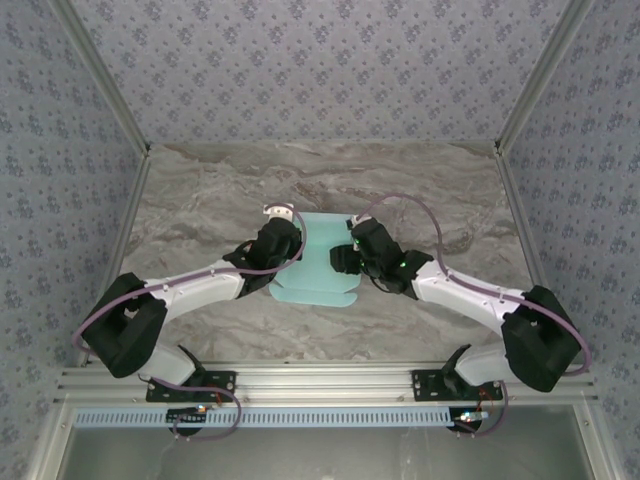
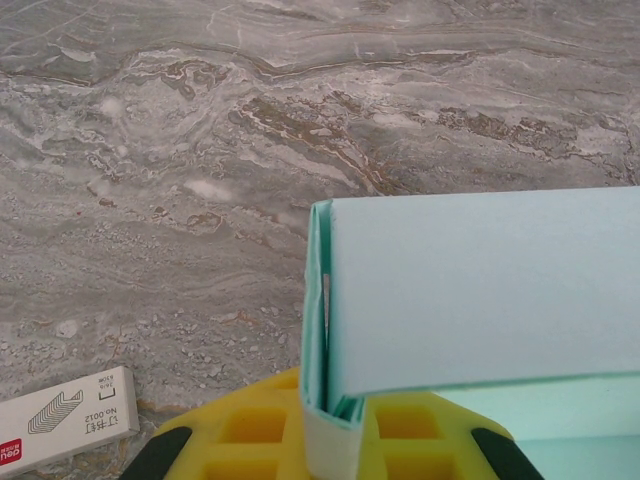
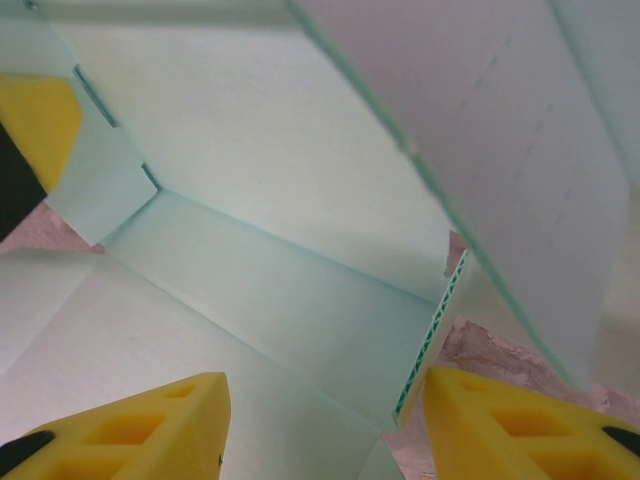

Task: Fold the paper box

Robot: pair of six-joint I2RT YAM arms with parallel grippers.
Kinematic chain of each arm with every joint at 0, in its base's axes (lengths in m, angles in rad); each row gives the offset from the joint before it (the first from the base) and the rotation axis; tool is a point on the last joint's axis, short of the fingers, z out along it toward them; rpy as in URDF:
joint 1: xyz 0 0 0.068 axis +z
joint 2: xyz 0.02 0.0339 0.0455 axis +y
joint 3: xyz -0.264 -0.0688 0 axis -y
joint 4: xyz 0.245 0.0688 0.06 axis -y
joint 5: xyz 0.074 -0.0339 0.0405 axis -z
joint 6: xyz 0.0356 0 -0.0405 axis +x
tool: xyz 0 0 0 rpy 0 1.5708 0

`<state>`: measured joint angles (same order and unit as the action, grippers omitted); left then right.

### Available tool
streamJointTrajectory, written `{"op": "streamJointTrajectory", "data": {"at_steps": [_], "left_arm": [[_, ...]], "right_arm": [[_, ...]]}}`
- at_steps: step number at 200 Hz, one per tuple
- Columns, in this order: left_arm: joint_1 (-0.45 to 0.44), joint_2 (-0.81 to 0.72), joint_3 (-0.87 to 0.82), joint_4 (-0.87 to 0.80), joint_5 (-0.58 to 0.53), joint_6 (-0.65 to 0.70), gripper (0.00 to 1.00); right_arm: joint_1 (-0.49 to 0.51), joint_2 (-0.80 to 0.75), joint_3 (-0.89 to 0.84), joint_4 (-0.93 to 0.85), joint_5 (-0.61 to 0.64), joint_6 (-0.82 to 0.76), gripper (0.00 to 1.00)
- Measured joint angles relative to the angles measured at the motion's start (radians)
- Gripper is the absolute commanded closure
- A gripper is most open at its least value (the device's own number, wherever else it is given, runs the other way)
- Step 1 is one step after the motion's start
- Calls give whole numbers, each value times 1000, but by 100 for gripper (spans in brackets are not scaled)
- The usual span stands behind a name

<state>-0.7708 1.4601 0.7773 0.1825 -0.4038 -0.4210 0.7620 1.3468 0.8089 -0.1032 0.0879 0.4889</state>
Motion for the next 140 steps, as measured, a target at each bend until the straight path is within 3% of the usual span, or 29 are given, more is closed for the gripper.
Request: {"op": "streamJointTrajectory", "data": {"at_steps": [69,140], "left_arm": [[0,0,0,0,8,0,100],[4,0,0,-7,0,2,100]], "right_arm": [[0,-26,0,1,-8,-9,46],[0,48,40,6,-53,-12,50]]}}
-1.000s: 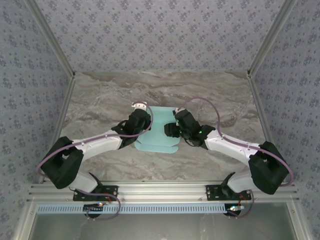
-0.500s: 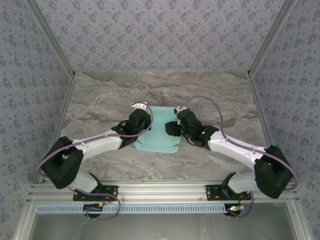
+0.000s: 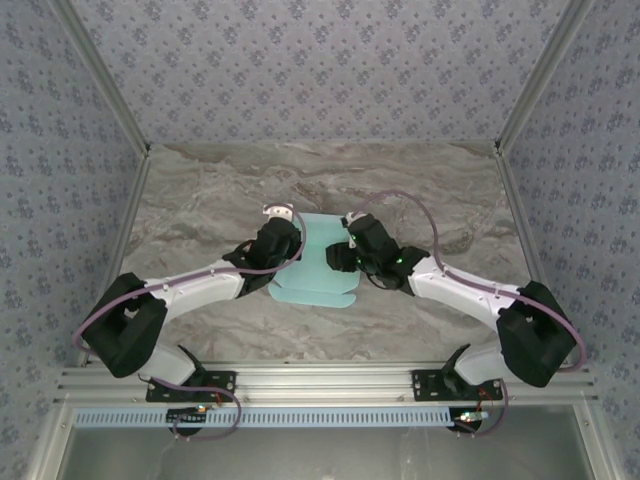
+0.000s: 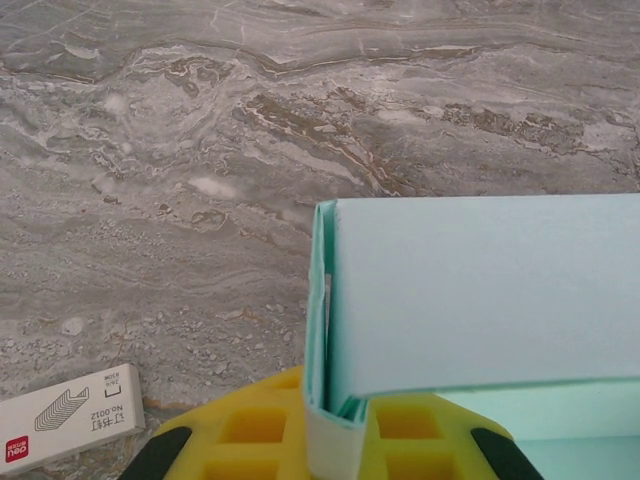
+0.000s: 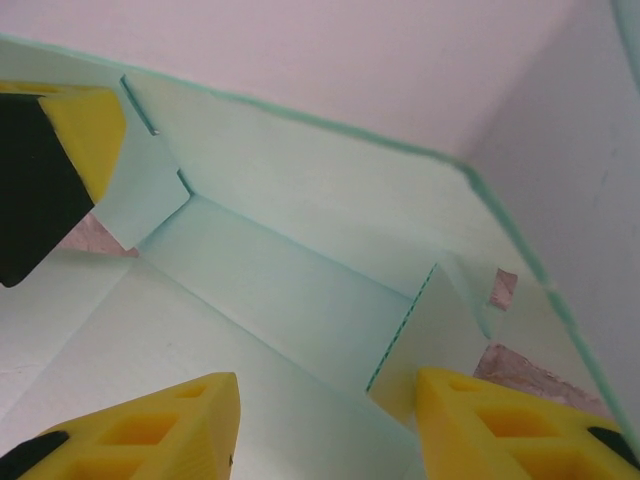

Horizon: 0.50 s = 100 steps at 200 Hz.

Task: Fold the paper box

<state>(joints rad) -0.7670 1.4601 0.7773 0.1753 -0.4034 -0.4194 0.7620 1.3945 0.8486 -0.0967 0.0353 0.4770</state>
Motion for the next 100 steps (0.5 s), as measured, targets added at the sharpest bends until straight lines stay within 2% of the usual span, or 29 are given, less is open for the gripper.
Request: {"op": "streamJointTrajectory", "data": {"at_steps": [100], "left_arm": [[2,0,0,-27,-17,10,100]], "right_arm": [[0,54,13,14,-24,0,50]]}}
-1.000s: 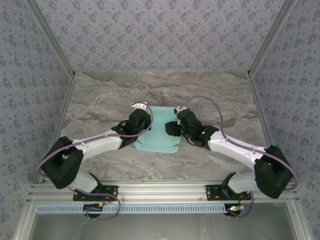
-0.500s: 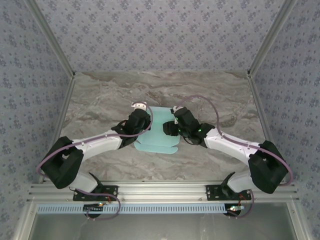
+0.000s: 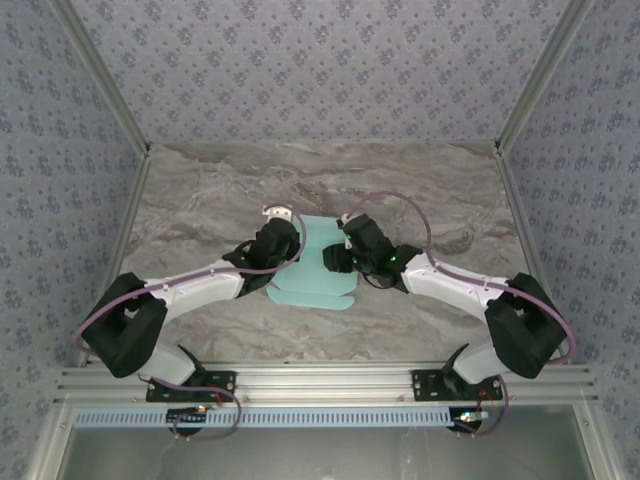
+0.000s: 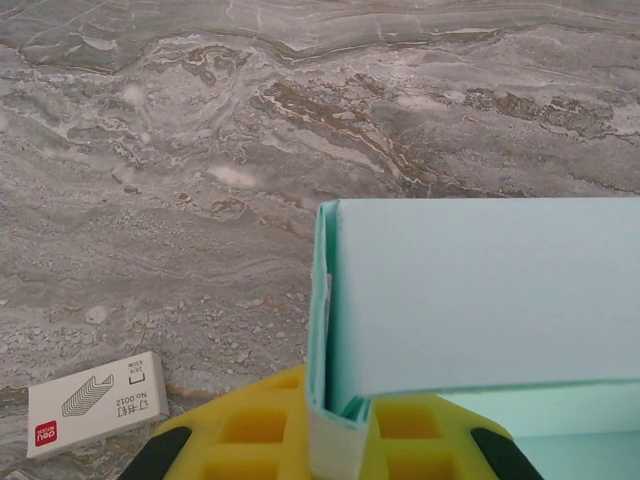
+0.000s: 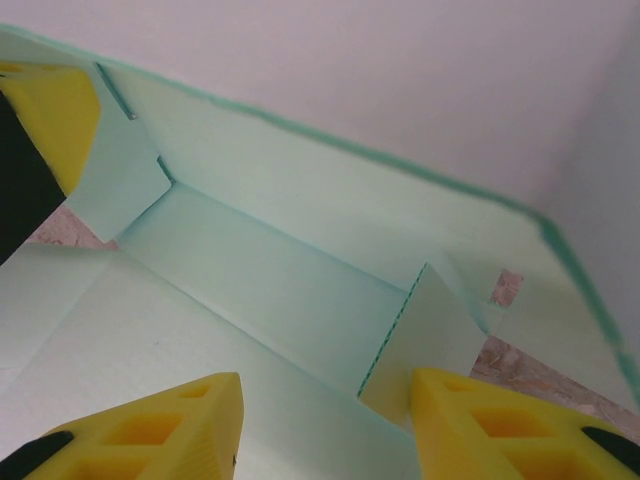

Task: Fold the paper box

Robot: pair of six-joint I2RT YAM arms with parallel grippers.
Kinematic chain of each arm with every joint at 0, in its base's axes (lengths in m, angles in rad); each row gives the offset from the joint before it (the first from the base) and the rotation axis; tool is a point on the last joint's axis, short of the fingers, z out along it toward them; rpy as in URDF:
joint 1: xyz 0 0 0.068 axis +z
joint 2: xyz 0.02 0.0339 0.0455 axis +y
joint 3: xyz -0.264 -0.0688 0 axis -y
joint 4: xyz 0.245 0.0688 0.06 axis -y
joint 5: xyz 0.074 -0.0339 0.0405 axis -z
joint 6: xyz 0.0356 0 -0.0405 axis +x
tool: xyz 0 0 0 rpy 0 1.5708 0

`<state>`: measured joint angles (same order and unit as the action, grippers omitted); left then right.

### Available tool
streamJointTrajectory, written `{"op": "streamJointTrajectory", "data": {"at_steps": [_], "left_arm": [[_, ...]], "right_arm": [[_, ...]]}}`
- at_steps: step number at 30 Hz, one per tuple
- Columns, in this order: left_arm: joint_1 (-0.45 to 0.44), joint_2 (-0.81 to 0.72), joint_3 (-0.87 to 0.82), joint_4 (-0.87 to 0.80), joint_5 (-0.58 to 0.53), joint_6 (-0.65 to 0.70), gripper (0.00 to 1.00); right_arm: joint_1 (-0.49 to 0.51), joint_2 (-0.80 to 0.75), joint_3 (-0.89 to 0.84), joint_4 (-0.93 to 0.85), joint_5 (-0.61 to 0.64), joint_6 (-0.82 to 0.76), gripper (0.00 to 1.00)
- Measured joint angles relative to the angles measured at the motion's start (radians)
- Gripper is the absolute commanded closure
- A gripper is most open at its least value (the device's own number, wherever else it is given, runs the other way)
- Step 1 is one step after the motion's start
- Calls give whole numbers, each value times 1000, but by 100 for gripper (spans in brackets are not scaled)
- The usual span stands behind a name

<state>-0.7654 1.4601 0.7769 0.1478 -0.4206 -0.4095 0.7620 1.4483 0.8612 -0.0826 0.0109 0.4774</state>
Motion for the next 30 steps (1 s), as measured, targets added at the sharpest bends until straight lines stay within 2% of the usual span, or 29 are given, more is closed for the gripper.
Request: {"op": "streamJointTrajectory", "data": {"at_steps": [4,11,22,25,30], "left_arm": [[0,0,0,1,-2,0,100],[25,-27,-2,10,21,-12,100],[87,-56,-2,2,78,-34,100],[100,-69,-2,-8,103,-44,100],[114,-86,-2,-30,150,-64,100]], "right_arm": [[-1,-17,0,-15,1,-4,49],[-21,-135,0,-95,0,-29,45],[-56,-285,121,-346,-71,-166,43],[-130,-330,167,-404,-125,-222,43],[-347,-377,185,-437,-252,-288,43]]}}
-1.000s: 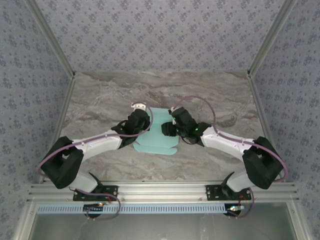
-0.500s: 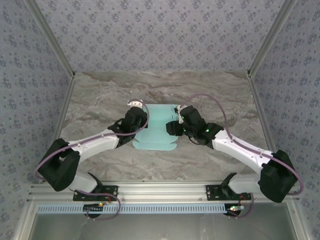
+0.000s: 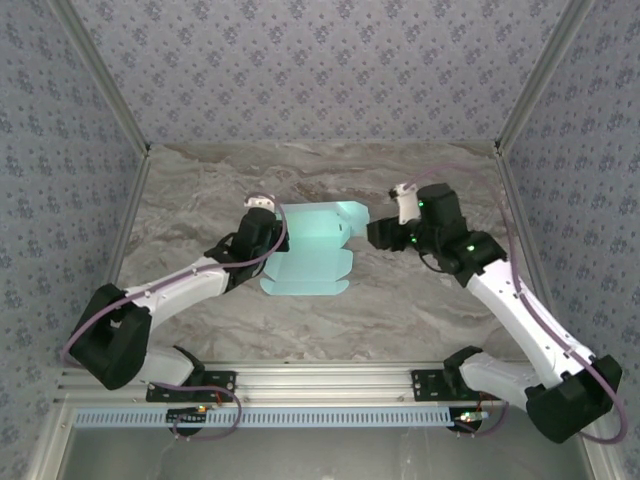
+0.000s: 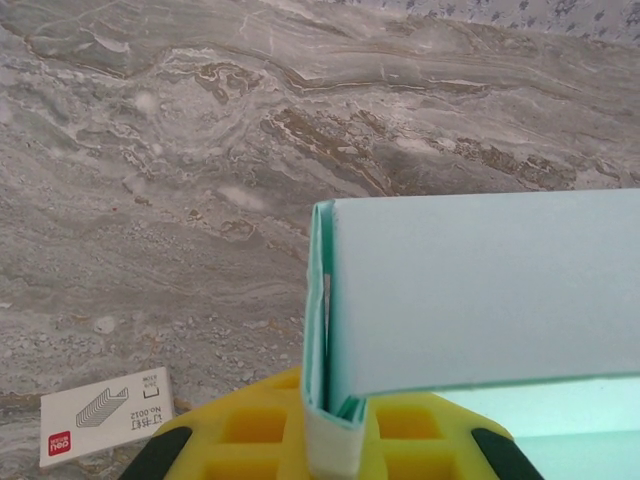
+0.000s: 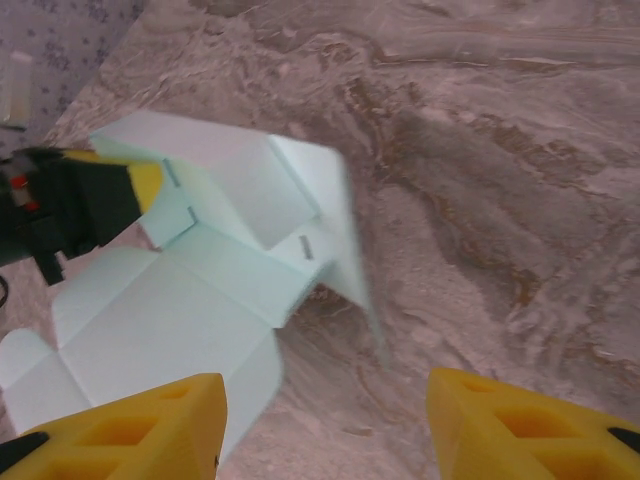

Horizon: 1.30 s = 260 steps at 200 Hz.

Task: Fold the paper box

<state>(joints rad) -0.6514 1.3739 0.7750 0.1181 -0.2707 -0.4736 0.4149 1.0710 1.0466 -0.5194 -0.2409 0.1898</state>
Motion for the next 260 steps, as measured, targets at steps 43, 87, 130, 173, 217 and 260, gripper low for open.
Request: {"op": "streamJointTrajectory", "data": {"at_steps": [43,87,130,173,217,260], "left_arm": [[2,-25,0,-26,55,-24,100],[2,-46,0,-41,77,-33,100],[2,-47,1,-48,77,-33,100],[2,-46,18,-63,77,-33,100],[2,-44,21,-68,76,-32,100],[-2,-39,21,-71,70,-24,100]], "right_arm": [[-201,53,-1,45,-160,-19,49],[-224,174,-54,152,-317,-19,50],[-196,209,-92,218,-425,-23,51],[-159,228,-102,277,-475,-23,51],[-127,258,-102,316,-482,-23,52],[-106,283,-102,331,-481,-23,52]]}}
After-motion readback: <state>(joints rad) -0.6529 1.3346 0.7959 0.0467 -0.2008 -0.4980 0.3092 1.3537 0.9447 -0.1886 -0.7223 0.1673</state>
